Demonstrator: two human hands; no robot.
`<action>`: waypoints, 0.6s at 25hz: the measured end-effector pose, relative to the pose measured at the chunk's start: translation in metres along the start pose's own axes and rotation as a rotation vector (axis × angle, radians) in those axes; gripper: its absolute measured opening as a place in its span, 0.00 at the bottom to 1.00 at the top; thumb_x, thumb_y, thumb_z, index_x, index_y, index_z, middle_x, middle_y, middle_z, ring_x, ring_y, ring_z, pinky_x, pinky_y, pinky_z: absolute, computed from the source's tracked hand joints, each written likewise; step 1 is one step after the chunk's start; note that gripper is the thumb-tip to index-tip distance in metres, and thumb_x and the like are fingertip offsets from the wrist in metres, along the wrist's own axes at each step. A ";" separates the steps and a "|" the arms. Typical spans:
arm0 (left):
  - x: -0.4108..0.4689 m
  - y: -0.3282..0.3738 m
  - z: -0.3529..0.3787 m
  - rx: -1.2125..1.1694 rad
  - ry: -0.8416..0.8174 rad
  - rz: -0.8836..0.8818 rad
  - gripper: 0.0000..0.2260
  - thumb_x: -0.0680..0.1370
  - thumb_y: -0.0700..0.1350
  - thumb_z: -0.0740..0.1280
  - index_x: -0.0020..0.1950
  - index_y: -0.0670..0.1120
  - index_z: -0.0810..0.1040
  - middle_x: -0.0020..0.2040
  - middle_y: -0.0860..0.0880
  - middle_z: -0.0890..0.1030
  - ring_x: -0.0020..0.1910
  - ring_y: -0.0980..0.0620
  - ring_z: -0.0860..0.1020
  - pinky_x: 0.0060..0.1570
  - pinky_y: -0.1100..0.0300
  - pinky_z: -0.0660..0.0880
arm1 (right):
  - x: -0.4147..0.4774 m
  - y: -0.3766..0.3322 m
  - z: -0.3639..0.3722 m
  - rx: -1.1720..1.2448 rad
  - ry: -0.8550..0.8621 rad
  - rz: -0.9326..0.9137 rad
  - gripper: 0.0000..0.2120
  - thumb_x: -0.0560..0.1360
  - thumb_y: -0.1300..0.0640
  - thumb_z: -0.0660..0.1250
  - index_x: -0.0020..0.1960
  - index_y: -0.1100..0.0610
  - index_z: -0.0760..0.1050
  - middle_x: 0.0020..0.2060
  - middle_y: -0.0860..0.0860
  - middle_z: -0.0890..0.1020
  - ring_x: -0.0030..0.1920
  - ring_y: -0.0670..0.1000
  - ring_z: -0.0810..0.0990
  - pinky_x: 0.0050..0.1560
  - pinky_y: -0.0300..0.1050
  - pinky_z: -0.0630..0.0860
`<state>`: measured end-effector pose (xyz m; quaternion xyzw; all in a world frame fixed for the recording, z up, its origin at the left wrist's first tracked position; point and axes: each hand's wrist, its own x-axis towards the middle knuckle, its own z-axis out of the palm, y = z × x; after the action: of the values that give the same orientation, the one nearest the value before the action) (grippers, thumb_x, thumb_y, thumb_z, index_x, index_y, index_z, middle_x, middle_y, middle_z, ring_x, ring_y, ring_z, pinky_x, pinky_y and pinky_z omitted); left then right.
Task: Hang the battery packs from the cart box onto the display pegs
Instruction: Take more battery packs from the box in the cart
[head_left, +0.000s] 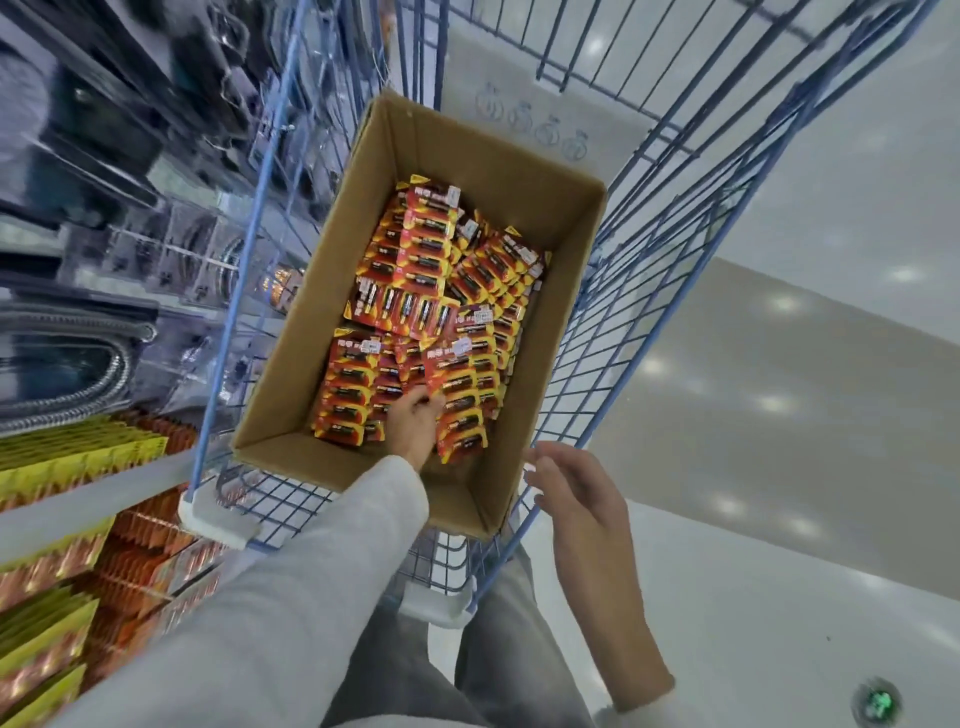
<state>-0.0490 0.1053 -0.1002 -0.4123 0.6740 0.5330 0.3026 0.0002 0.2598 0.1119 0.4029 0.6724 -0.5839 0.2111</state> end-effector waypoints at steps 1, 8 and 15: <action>-0.015 0.009 -0.018 -0.097 0.004 0.011 0.05 0.84 0.46 0.67 0.52 0.54 0.82 0.56 0.51 0.84 0.57 0.48 0.83 0.59 0.48 0.81 | 0.018 -0.007 0.014 -0.022 -0.012 -0.012 0.07 0.83 0.56 0.65 0.55 0.50 0.81 0.49 0.41 0.85 0.51 0.38 0.82 0.51 0.34 0.76; -0.094 0.034 -0.117 -0.361 -0.012 0.099 0.10 0.84 0.44 0.65 0.64 0.50 0.81 0.56 0.48 0.87 0.53 0.46 0.87 0.51 0.48 0.82 | 0.203 0.029 0.131 -0.480 0.027 0.042 0.22 0.78 0.52 0.64 0.71 0.57 0.68 0.67 0.56 0.74 0.68 0.60 0.72 0.72 0.60 0.69; -0.099 0.014 -0.150 -0.416 0.040 0.027 0.13 0.82 0.48 0.67 0.65 0.53 0.81 0.59 0.48 0.86 0.57 0.45 0.86 0.56 0.43 0.81 | 0.260 0.070 0.149 -0.535 0.140 0.235 0.42 0.74 0.41 0.71 0.78 0.60 0.57 0.72 0.60 0.65 0.72 0.64 0.68 0.72 0.60 0.68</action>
<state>-0.0093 -0.0154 0.0275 -0.4675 0.5606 0.6565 0.1902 -0.1251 0.1939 -0.1616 0.4473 0.7640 -0.3286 0.3290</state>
